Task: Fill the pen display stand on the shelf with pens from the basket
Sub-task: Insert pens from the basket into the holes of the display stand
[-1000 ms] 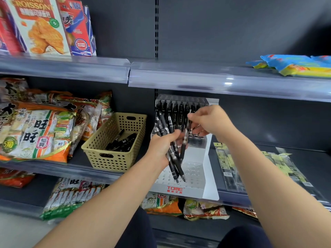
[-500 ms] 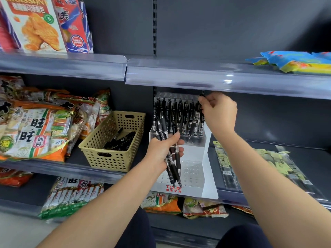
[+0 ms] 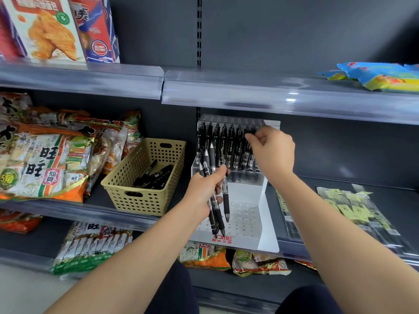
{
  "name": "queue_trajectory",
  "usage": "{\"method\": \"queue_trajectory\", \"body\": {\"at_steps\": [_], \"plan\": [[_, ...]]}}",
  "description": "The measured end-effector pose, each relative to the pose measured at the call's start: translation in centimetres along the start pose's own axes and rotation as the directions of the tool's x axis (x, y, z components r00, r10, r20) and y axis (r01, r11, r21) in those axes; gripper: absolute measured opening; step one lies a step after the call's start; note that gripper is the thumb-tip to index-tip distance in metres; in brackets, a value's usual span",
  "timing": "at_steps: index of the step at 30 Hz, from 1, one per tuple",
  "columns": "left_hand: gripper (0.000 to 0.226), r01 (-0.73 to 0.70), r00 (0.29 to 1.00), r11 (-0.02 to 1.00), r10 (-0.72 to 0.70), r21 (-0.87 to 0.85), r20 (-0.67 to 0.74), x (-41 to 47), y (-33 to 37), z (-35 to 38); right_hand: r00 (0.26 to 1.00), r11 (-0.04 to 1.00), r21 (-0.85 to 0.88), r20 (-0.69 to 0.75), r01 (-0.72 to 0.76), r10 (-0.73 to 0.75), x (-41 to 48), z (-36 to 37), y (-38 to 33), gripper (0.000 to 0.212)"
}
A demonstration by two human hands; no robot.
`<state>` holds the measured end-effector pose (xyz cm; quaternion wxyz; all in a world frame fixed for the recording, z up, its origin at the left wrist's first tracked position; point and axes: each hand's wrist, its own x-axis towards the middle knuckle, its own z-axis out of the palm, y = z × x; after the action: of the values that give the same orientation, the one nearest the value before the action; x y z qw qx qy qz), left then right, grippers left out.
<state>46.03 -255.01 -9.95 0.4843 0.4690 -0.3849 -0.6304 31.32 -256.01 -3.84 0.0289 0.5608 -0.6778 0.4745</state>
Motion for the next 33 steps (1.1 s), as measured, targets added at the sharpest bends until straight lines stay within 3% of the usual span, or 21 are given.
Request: {"method": "queue_trajectory", "body": {"at_steps": [10,13,17,19,21,24,27,30,33], "plan": [[0.036,-0.037,0.999,0.999,0.037,0.001,0.025,-0.3,0.3,0.1,0.997,0.996,-0.088,0.076,0.032,-0.025,-0.2,0.4,0.3,0.033],[0.016,-0.044,0.997,0.999,0.044,-0.001,0.06,-0.6,0.5,0.4,0.996,0.998,-0.06,0.084,0.028,-0.022,-0.2,0.3,0.4,0.034],[0.016,-0.079,0.994,0.996,0.075,0.041,0.082,-0.9,0.8,0.6,0.998,1.0,0.011,0.068,-0.015,0.014,-0.3,0.0,0.6,0.043],[0.005,-0.1,0.991,0.995,0.097,0.027,0.096,-1.0,1.0,0.8,0.996,0.997,0.08,0.087,-0.024,0.017,-0.7,-0.5,0.4,0.045],[0.007,-0.119,0.988,0.993,0.118,0.001,0.103,-1.1,1.2,0.9,0.97,0.978,0.201,0.244,-0.062,0.011,-1.1,-1.2,-0.1,0.042],[0.012,-0.151,0.982,0.988,0.153,-0.031,0.114,-1.0,1.3,1.1,0.818,0.911,0.341,0.575,-0.234,-0.005,-1.5,-2.2,-0.6,0.034],[0.015,-0.164,0.977,0.986,0.168,-0.042,0.131,-1.1,1.2,1.4,0.754,0.895,0.35,0.656,-0.277,-0.023,-1.4,-2.8,-0.3,0.021],[0.012,-0.14,0.98,0.988,0.147,-0.063,0.135,-1.3,1.1,1.9,0.792,0.883,0.37,0.611,-0.287,0.002,-1.0,-3.0,-0.1,0.018],[0.02,-0.092,0.987,0.993,0.101,-0.072,0.128,-1.5,1.2,2.5,0.89,0.875,0.399,0.451,-0.273,0.072,-0.4,-3.3,0.3,0.017]]}}
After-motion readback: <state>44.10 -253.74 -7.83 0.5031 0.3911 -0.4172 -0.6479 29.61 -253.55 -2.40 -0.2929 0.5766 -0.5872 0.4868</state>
